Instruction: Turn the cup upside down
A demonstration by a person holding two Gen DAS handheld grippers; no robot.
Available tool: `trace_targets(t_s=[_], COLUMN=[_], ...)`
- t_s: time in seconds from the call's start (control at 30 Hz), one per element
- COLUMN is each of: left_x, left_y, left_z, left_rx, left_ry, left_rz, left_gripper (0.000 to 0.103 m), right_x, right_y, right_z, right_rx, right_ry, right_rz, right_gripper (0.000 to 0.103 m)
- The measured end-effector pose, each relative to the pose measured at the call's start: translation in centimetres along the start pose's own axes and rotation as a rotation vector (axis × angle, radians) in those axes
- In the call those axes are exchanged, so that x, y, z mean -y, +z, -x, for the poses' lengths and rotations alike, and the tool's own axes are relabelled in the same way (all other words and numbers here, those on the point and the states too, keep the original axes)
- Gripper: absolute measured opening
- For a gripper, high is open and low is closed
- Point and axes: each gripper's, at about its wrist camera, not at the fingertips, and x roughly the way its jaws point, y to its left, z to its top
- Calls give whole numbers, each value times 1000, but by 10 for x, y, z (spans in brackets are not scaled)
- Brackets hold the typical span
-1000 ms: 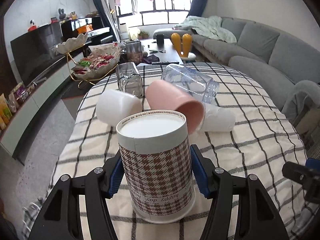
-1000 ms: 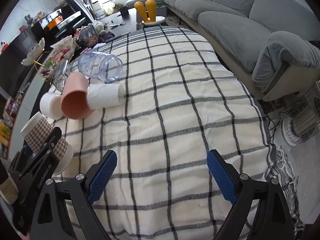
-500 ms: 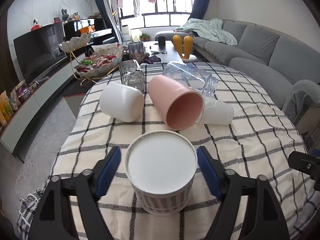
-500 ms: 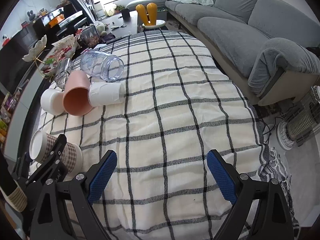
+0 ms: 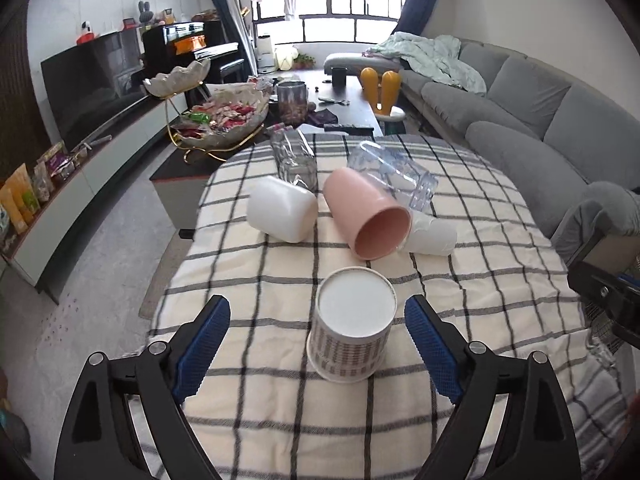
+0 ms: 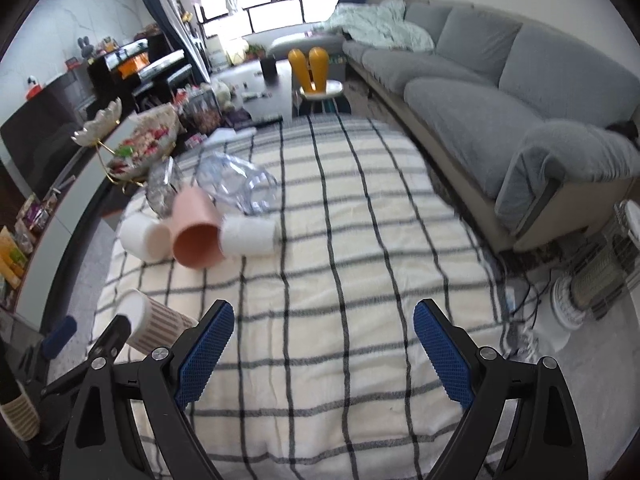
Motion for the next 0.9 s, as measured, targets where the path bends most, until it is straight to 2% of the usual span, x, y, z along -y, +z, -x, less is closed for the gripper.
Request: trace_targets(t_s=[0.17,0.3,0.9], left_x=[-5,-11,-21], left_y=[8,15,24], left_z=[26,43,68], left_rx=[22,40,78], left_ry=[15,18,57], left_rz=[24,49,87], left_gripper=[93,96,102], right_x=[-12,-17,-18], right_y=[7,10,11], right_z=[28,43,64], right_rx=[122,179,234], right_ry=[-23,-23,-23], right_rz=[38,42,18], right_gripper=[92,95,97])
